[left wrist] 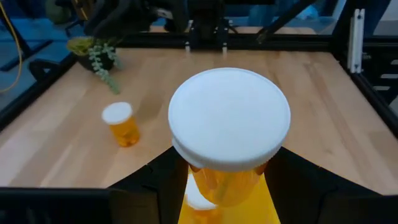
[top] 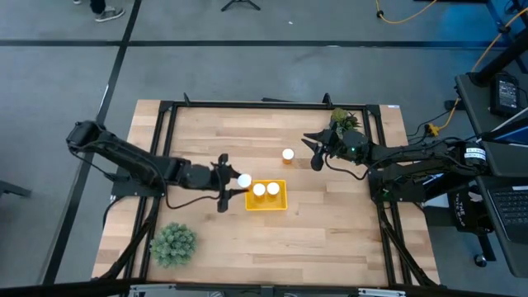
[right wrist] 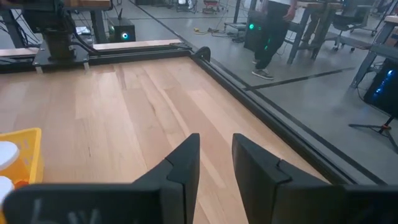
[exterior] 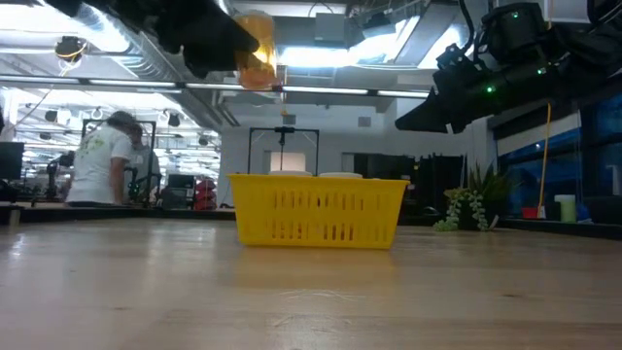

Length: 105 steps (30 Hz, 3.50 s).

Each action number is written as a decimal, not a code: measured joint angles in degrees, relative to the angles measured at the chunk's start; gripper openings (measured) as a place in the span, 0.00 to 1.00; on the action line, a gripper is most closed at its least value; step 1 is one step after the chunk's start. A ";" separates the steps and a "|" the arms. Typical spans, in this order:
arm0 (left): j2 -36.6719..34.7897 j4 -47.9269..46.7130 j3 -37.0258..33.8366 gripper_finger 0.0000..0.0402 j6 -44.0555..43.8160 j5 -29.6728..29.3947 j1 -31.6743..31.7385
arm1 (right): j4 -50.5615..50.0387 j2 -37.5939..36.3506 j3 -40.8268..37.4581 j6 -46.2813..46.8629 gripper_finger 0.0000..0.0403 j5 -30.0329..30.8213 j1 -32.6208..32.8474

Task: Pick and place pill bottles into a basket
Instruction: Put the orange pill bottle into the yellow bin

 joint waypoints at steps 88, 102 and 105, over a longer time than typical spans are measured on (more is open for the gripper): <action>28.17 7.51 7.13 0.56 -2.57 2.79 -0.52 | -3.50 0.00 -0.02 1.58 0.25 -0.09 0.57; 28.17 7.46 7.13 0.54 -2.53 2.81 -0.52 | -3.52 0.00 -0.02 1.63 0.25 -0.09 0.57; 28.17 7.42 7.13 0.51 -2.53 2.79 -0.50 | -3.51 0.00 -0.02 1.63 0.25 -0.09 0.57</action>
